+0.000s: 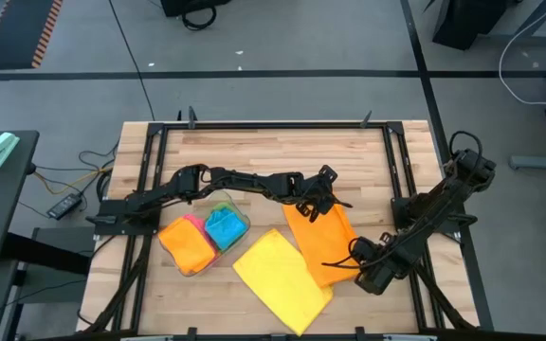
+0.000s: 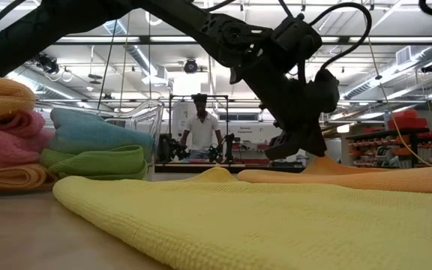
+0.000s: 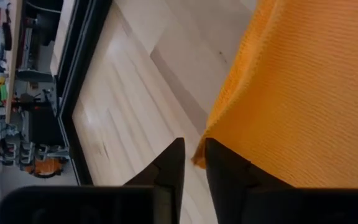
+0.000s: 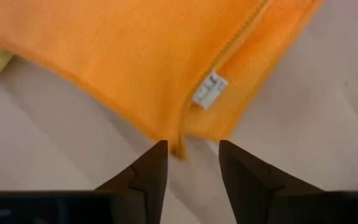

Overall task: Fold microfiber towels
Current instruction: Fold the orange microfiber cloth

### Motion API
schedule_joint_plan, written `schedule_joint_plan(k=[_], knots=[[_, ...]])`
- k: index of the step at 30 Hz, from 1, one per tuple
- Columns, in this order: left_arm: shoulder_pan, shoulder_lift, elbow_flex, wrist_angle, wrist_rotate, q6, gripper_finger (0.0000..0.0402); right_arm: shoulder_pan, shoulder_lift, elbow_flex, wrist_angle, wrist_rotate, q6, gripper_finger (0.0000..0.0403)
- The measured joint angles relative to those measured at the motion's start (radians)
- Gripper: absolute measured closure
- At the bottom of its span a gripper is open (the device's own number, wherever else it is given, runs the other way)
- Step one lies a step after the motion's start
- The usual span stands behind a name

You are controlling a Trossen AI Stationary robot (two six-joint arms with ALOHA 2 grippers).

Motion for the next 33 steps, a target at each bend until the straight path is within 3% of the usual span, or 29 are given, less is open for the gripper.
schedule_joint_plan(k=[7, 10, 15, 18, 25, 33], knots=[[0.0, -0.005, 0.0, -0.01, 0.021, -0.043, 0.0306, 0.039, 0.0, 0.129, -0.198, 0.0, -0.001, 0.0268], [-0.002, -0.028, 0.0, -0.029, 0.064, -0.051, 0.0304, 0.063, 0.0, 0.165, -0.221, 0.086, -0.036, 0.0274], [-0.013, -0.044, 0.001, -0.069, 0.119, -0.088, 0.0313, 0.081, 0.0, 0.145, -0.041, 0.309, -0.184, 0.0276], [-0.024, -0.044, 0.001, -0.071, 0.119, -0.101, 0.0323, 0.071, 0.0, 0.082, 0.11, 0.356, -0.268, 0.0276], [-0.068, -0.045, 0.001, -0.104, 0.119, -0.18, 0.0336, 0.08, 0.0, -0.087, 0.136, 0.18, -0.069, 0.0277], [-0.105, -0.045, 0.001, -0.128, 0.12, -0.206, 0.0333, 0.089, 0.0, -0.144, 0.158, 0.131, -0.023, 0.0277]])
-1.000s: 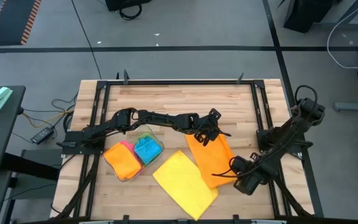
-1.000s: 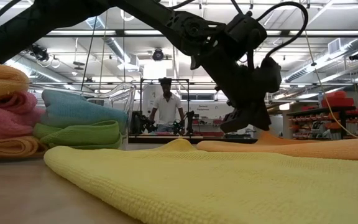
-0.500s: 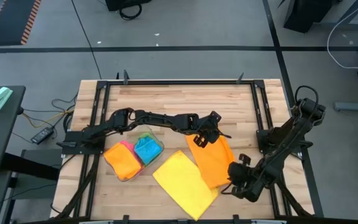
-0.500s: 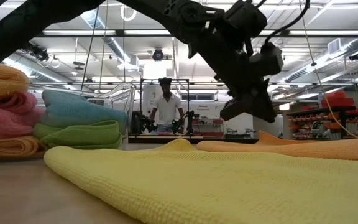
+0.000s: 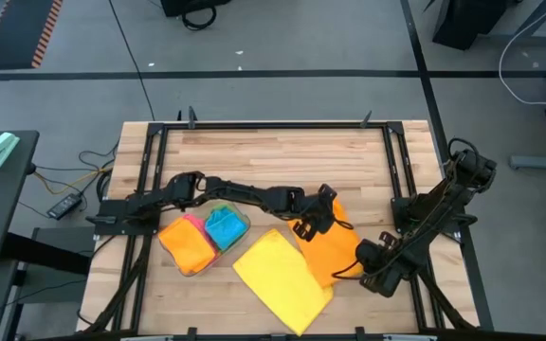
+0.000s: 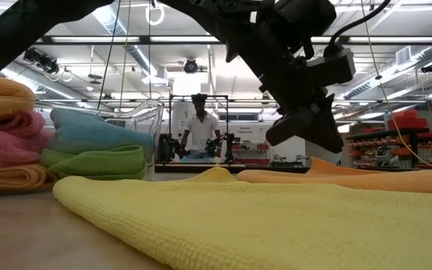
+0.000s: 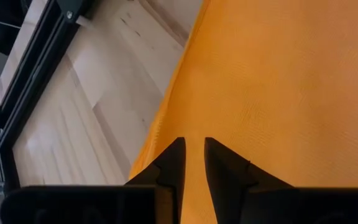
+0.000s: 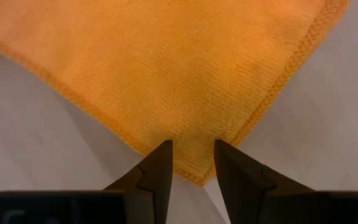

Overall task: Fold microfiber towels
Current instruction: Fold the orange microfiber cloth

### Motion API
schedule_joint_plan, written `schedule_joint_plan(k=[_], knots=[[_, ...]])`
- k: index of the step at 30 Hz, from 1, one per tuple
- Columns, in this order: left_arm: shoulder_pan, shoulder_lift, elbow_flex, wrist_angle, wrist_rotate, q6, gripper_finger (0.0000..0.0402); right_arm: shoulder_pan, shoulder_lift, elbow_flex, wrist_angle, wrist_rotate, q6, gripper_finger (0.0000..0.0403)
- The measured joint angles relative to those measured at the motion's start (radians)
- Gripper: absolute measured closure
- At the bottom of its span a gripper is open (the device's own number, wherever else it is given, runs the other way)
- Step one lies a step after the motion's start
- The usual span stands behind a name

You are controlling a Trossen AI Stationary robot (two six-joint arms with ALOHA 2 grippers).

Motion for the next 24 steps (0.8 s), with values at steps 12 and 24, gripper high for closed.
schedule_joint_plan(k=[12, 24], knots=[[-0.114, 0.0, 0.0, -0.016, 0.0, -0.121, 0.0346, 0.018, 0.0, 0.067, -0.042, 0.061, -0.287, 0.0277], [-0.149, 0.0, 0.0, -0.033, -0.002, -0.191, 0.0346, 0.04, 0.019, 0.093, 0.247, 0.238, -0.989, 0.0276]])
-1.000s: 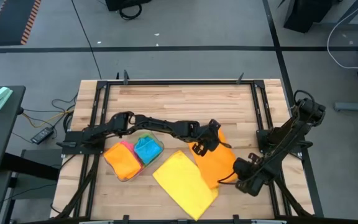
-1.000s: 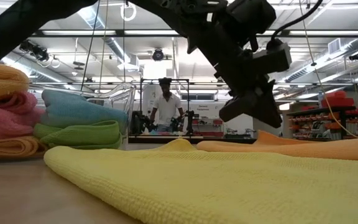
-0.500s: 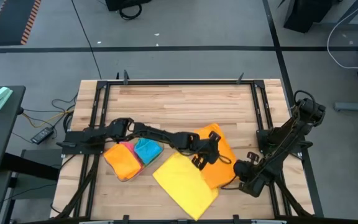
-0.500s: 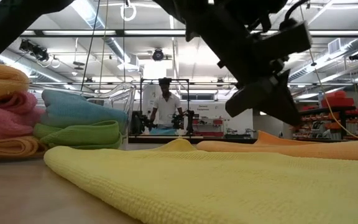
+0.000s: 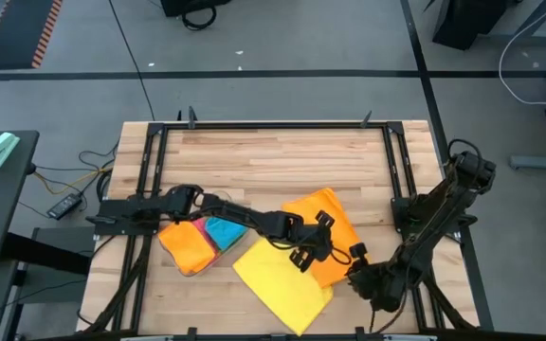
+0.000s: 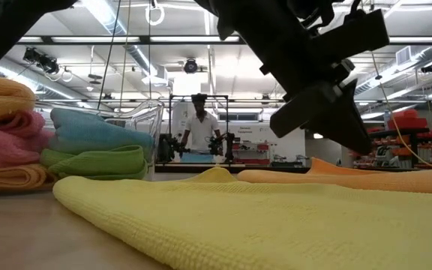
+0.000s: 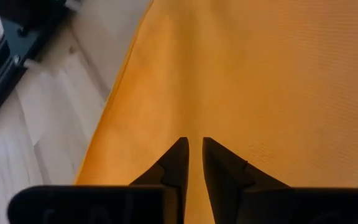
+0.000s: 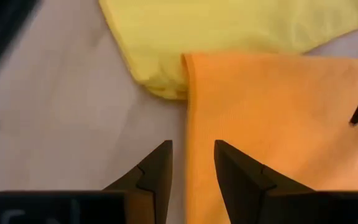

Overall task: Fold microfiber towels
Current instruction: Fold the orange microfiber cloth

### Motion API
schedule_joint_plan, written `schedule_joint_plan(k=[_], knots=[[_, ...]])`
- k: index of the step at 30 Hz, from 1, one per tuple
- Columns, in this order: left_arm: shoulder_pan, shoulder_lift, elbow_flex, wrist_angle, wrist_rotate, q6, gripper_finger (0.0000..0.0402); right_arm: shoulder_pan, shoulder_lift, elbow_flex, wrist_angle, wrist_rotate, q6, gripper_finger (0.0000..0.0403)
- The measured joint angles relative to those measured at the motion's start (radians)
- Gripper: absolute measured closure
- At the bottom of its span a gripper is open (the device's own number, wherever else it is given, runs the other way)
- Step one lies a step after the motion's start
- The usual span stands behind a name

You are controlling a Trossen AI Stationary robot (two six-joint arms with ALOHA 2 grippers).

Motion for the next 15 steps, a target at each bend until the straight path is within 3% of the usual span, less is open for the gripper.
schedule_joint_plan(k=[8, 15], knots=[[0.011, 0.0, 0.0, -0.005, 0.0, -0.043, 0.0356, 0.0, 0.138, -0.007, -0.006, 0.032, -0.061, 0.0276], [0.01, 0.0, 0.0, 0.04, 0.0, -0.127, 0.0352, 0.015, 0.172, -0.008, -0.006, 0.035, -0.062, 0.0276]])
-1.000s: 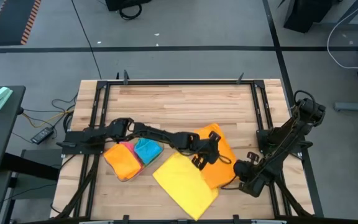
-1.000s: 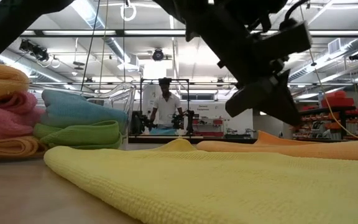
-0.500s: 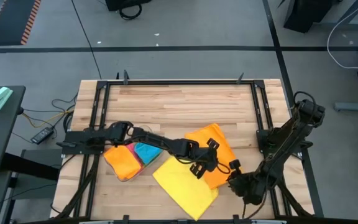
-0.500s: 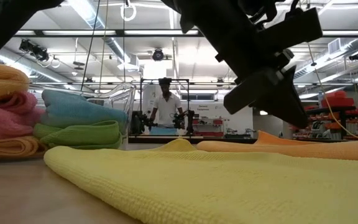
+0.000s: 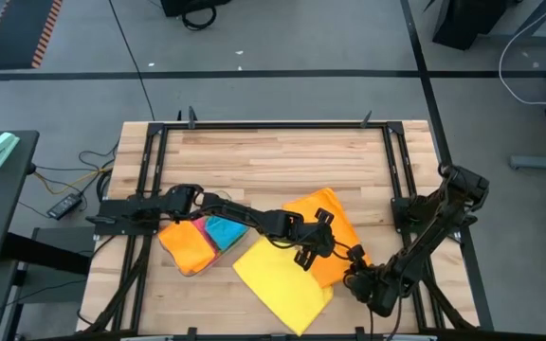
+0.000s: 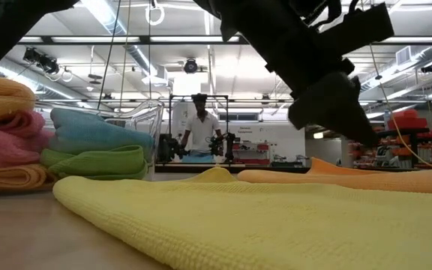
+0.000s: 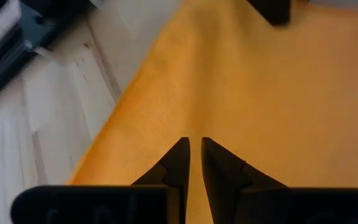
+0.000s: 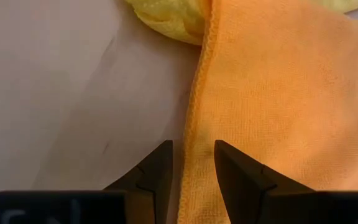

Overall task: Fold microfiber towels
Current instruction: Fold the orange microfiber cloth

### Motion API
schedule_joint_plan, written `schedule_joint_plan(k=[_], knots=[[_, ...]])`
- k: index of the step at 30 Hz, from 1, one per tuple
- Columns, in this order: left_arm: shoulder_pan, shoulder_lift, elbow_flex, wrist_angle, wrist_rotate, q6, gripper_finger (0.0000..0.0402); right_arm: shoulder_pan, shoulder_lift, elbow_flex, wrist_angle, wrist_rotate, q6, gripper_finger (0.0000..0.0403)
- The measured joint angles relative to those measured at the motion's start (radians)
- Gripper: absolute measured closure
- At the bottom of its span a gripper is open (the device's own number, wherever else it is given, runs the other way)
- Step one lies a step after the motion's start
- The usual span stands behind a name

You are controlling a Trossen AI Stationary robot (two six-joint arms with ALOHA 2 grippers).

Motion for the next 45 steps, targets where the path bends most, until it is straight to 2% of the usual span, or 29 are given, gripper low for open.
schedule_joint_plan(k=[7, 16, 21, 25, 31, 37, 45], knots=[[0.001, 0.0, 0.0, 0.008, 0.0, -0.019, 0.0357, 0.003, 0.005, 0.002, -0.048, 0.021, -0.002, 0.0299], [0.003, 0.0, 0.0, 0.006, 0.0, -0.01, 0.0359, -0.007, 0.003, 0.001, -0.053, -0.025, -0.017, 0.0394], [0.0, 0.0, 0.0, 0.005, 0.0, -0.008, 0.0363, -0.034, -0.05, 0.026, -0.107, -0.158, -0.021, 0.0397], [0.0, 0.0, 0.0, -0.003, 0.0, -0.022, 0.0364, -0.072, -0.076, 0.089, -0.151, -0.339, -0.015, 0.0398], [0.001, 0.0, 0.0, -0.017, 0.0, -0.046, 0.0358, -0.07, -0.076, 0.16, -0.211, -0.535, 0.101, 0.04], [-0.006, 0.0, 0.0, -0.017, 0.016, -0.051, 0.0367, -0.043, -0.076, 0.243, -0.209, -0.636, 0.21, 0.04], [-0.007, 0.009, 0.001, 0.013, 0.085, -0.129, 0.0368, -0.061, -0.076, 0.305, -0.292, -0.593, 0.201, 0.04]])
